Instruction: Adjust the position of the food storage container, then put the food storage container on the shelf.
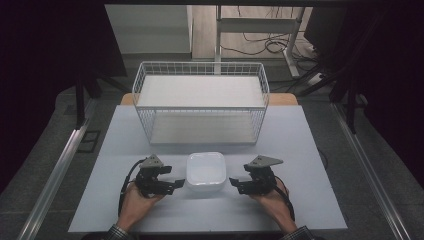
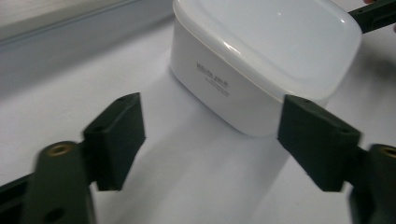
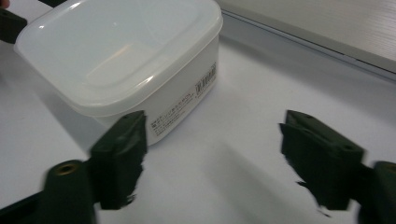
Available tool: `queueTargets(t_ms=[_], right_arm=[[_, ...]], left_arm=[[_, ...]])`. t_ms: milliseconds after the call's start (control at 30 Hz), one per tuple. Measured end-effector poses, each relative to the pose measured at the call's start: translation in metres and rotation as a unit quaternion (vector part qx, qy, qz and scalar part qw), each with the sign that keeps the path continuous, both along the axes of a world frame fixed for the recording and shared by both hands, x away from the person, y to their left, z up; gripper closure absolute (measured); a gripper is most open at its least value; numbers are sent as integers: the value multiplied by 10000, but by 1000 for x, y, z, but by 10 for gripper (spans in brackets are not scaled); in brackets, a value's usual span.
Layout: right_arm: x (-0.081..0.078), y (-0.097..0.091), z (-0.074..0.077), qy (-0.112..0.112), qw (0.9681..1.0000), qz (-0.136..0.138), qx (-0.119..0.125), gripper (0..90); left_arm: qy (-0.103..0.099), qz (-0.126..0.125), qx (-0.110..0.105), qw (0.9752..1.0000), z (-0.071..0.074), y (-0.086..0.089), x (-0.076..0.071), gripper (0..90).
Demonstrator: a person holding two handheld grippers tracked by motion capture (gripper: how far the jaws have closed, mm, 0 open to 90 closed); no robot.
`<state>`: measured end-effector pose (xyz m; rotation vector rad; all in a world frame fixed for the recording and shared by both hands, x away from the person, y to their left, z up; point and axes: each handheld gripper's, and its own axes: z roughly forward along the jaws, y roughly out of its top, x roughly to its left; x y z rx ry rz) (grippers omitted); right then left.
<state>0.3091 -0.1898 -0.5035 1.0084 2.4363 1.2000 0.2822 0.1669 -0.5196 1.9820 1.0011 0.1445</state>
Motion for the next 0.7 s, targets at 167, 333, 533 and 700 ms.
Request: queueTargets(t_ms=[167,333,533,700], right_arm=[[-1,-1,-2,-57,10000,-60,4,95],[0,-1,-2,-110,9999,-55,-23,74],[0,0,1,-203,9998,-34,-44,51],[3,1,13,-228,9996,84,117,50]], left_arm=[[-42,-38,97,9999,0,-3,-1,62],[-148,-68,195,9997,-2,-4,-1,33],[-251,-93,125,9996,-3,-2,1,15],[-298,-124,-43,9995,2,-5,3,8]])
